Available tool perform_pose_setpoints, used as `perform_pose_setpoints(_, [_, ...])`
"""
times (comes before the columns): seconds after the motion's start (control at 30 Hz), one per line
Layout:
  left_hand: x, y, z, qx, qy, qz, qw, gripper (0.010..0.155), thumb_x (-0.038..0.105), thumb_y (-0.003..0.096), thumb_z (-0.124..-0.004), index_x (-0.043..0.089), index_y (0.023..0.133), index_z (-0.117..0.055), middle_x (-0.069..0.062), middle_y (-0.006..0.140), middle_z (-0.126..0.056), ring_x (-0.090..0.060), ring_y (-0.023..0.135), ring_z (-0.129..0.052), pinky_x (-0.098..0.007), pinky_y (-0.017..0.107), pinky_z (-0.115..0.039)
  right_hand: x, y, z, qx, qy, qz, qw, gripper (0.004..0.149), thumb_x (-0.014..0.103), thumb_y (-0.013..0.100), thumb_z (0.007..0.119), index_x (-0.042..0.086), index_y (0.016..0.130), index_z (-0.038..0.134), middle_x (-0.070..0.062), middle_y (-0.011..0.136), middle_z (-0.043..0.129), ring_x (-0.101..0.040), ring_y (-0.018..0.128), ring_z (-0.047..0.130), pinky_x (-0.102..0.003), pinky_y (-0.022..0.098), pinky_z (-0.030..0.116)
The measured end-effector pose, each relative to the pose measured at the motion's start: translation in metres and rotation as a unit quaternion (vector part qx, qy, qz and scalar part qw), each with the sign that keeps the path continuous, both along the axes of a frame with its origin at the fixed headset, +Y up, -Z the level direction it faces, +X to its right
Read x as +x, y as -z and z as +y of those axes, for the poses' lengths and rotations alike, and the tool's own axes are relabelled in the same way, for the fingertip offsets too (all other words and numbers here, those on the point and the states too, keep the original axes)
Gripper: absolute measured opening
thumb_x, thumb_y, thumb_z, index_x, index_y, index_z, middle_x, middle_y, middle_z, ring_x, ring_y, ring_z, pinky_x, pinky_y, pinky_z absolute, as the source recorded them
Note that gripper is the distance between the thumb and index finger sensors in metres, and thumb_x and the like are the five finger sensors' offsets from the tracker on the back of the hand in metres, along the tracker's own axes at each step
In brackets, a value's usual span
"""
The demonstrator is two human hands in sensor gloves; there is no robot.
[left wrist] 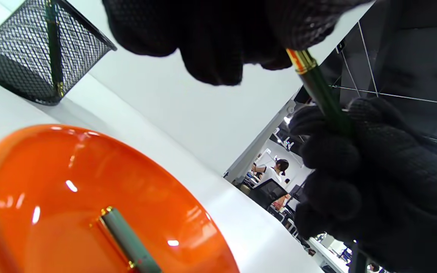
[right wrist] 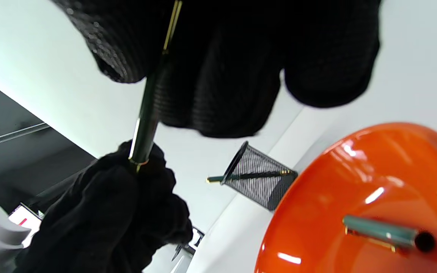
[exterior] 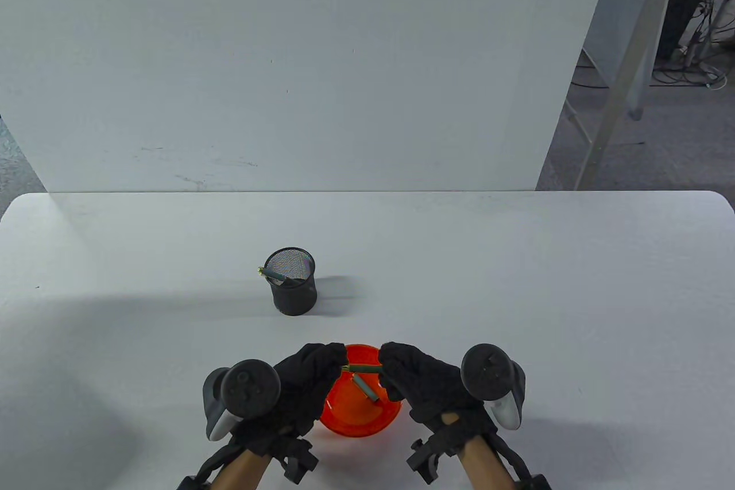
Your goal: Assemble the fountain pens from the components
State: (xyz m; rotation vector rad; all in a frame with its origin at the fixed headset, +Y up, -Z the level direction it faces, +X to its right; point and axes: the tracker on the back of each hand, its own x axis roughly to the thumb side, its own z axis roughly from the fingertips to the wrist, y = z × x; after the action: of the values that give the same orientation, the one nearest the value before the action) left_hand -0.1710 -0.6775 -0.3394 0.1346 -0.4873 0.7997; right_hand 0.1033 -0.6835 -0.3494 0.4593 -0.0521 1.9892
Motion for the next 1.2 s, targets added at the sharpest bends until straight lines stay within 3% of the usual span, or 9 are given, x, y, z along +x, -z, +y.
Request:
perform_pose_setpoints(0.13, [0.004, -0.003, 0.008, 0.047, 0.052, 0.008, 0.997, 0.047, 0.044, 0.0571, -0.065, 0.03, 0.102, -0.066, 0.0, 0.094, -0.078, -0.018, 0.074, -0.092, -0.047, 0.064, -0.077, 0.004, 0.002, 0.003, -0.024, 0.012, -0.004, 1.0, 0.045, 0.04, 0.058, 0.07, 0.008, 0.086, 0.085, -0.002, 0.059, 0.098, -0.014, 0.041, 0.1, -0.044, 0.04, 0.089])
perform_pose_setpoints(0.23, [-0.006, 0.0, 0.012, 0.051, 0.038, 0.035, 0.997, 0.058, 0.053, 0.0554, -0.065, 0.03, 0.108, -0.056, -0.001, 0.103, -0.07, -0.02, 0.08, -0.087, -0.049, 0.066, -0.074, 0.017, 0.005, 0.004, -0.034, 0.01, -0.027, 0.999, 0.045, 0.041, 0.059, 0.068, 0.01, 0.088, 0.083, -0.003, 0.062, 0.096, -0.017, 0.045, 0.099, -0.046, 0.043, 0.087])
perform_pose_setpoints(0.33, [-0.019, 0.004, 0.016, 0.051, 0.026, 0.059, 0.997, 0.051, 0.049, 0.056, -0.07, 0.03, 0.103, -0.069, -0.002, 0.095, -0.079, -0.022, 0.075, -0.091, -0.05, 0.063, -0.075, 0.035, 0.006, 0.005, -0.029, 0.019, -0.092, 0.995, 0.045, 0.041, 0.06, 0.066, 0.011, 0.089, 0.082, -0.002, 0.064, 0.095, -0.017, 0.046, 0.098, -0.046, 0.044, 0.086])
perform_pose_setpoints(0.43, [-0.008, 0.012, 0.018, 0.024, 0.114, 0.047, 0.992, 0.047, 0.046, 0.0562, -0.076, 0.03, 0.101, -0.074, -0.002, 0.093, -0.081, -0.024, 0.076, -0.091, -0.052, 0.064, -0.074, 0.051, 0.006, 0.007, -0.031, 0.089, -0.148, 0.984, 0.046, 0.042, 0.06, 0.066, 0.011, 0.09, 0.08, -0.003, 0.065, 0.095, -0.017, 0.047, 0.098, -0.046, 0.044, 0.086])
perform_pose_setpoints(0.53, [0.03, 0.025, 0.012, -0.001, 0.298, 0.007, 0.955, 0.051, 0.048, 0.0543, -0.08, 0.032, 0.102, -0.073, -0.003, 0.101, -0.072, -0.026, 0.086, -0.083, -0.054, 0.069, -0.069, 0.062, 0.004, 0.011, -0.022, 0.145, -0.177, 0.973, 0.046, 0.042, 0.061, 0.065, 0.011, 0.091, 0.079, -0.002, 0.066, 0.094, -0.017, 0.048, 0.098, -0.046, 0.045, 0.086])
perform_pose_setpoints(0.6, [0.058, 0.033, 0.004, 0.007, 0.428, 0.0, 0.904, 0.056, 0.051, 0.0516, -0.082, 0.036, 0.103, -0.069, -0.002, 0.107, -0.061, -0.025, 0.092, -0.075, -0.053, 0.074, -0.063, 0.068, 0.004, 0.012, -0.017, 0.17, -0.189, 0.967, 0.046, 0.042, 0.061, 0.065, 0.011, 0.091, 0.079, -0.002, 0.066, 0.094, -0.017, 0.049, 0.098, -0.046, 0.045, 0.086])
perform_pose_setpoints(0.63, [0.078, 0.036, -0.003, 0.03, 0.501, -0.019, 0.865, 0.056, 0.052, 0.0506, -0.083, 0.037, 0.103, -0.069, -0.001, 0.108, -0.059, -0.025, 0.094, -0.072, -0.054, 0.076, -0.06, 0.07, 0.003, 0.012, -0.019, 0.178, -0.191, 0.965, 0.046, 0.042, 0.061, 0.065, 0.011, 0.091, 0.079, -0.002, 0.066, 0.094, -0.017, 0.049, 0.098, -0.046, 0.045, 0.086])
perform_pose_setpoints(0.87, [0.132, 0.041, -0.031, 0.092, 0.658, -0.06, 0.745, 0.055, 0.052, 0.0485, -0.085, 0.041, 0.101, -0.071, 0.001, 0.108, -0.057, -0.025, 0.095, -0.067, -0.054, 0.076, -0.056, 0.072, 0.001, 0.011, -0.014, 0.182, -0.203, 0.962, 0.046, 0.042, 0.061, 0.065, 0.011, 0.091, 0.079, -0.002, 0.066, 0.094, -0.017, 0.049, 0.098, -0.046, 0.046, 0.085])
perform_pose_setpoints(1.2, [0.14, 0.04, -0.048, 0.103, 0.677, -0.071, 0.725, 0.047, 0.048, 0.0489, -0.087, 0.039, 0.094, -0.077, 0.003, 0.107, -0.058, -0.025, 0.096, -0.066, -0.054, 0.077, -0.055, 0.076, -0.001, 0.017, -0.001, 0.205, -0.199, 0.958, 0.046, 0.042, 0.061, 0.064, 0.011, 0.092, 0.078, -0.002, 0.067, 0.093, -0.017, 0.05, 0.097, -0.046, 0.046, 0.085])
